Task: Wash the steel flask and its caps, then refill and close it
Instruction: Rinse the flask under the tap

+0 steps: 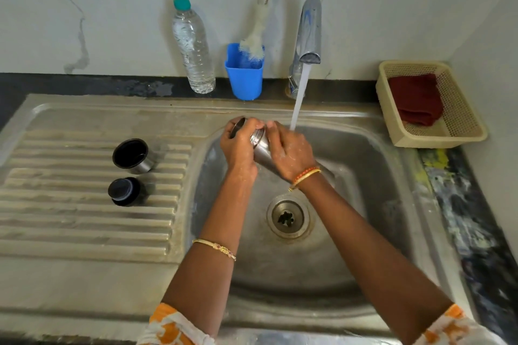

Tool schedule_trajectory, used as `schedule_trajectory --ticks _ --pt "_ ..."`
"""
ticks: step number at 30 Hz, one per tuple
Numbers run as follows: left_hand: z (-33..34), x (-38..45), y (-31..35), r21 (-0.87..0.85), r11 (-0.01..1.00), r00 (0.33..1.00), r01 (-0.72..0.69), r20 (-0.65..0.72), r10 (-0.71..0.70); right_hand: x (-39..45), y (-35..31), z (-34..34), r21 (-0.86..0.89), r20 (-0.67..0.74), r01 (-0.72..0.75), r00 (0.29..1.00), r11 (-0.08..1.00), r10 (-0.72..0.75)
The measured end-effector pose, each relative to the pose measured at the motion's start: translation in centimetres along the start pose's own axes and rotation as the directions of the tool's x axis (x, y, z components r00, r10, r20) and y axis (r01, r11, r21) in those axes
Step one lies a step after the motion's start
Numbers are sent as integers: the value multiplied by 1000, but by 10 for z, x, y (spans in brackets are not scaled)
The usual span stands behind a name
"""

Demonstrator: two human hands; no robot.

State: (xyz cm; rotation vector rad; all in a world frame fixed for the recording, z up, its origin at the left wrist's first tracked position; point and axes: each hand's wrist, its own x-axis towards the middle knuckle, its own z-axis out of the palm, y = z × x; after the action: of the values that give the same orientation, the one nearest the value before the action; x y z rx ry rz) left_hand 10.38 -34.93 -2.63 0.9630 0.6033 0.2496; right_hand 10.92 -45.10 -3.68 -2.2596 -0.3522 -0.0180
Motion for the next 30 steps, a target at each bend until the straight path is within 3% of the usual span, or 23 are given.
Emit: schedule_trajectory --ticks 4,8,10,12,14,15,17,18,19,22,24,26,30 --pt "-9 6 24 -7 1000 999 -22 49 22 -24 46 -24 16 137 -119 984 993 116" --pt "0 8 30 14 995 985 -95 144 92 -12 29 -23 54 185 -264 950 963 250" --pt "7 6 25 34 994 974 -107 203 98 -1 8 -16 150 126 -224 970 963 206" --pt "9 5 23 29 996 965 -86 251 76 7 -8 -13 175 93 -94 992 980 79" --pt "9 12 28 -20 998 944 -63 323 66 16 -9 -22 149 198 -21 980 989 -9" --pt "8 17 33 -47 998 928 -47 367 61 17 -2 -29 172 311 -64 950 983 7" --pt "7 25 45 -104 995 892 13 450 35 14 19 -42 239 575 -301 810 923 116" --pt "7 27 48 -130 990 883 49 469 18 11 30 -45 246 656 -398 739 884 150" --pt "8 27 49 -132 989 885 73 466 -3 9 40 -46 212 678 -425 713 880 181" --pt "18 20 29 39 995 943 94 317 -102 2 59 -36 116 609 -342 766 933 205" --pt "29 6 3 259 966 980 10 190 -61 -5 68 -21 105 501 -318 835 942 227" --pt "39 -9 -19 453 881 972 -138 235 32 -12 79 -6 196 365 -351 893 916 264" --pt "51 -12 -27 521 790 930 -324 330 163 -15 90 10 389 233 -390 918 835 320"
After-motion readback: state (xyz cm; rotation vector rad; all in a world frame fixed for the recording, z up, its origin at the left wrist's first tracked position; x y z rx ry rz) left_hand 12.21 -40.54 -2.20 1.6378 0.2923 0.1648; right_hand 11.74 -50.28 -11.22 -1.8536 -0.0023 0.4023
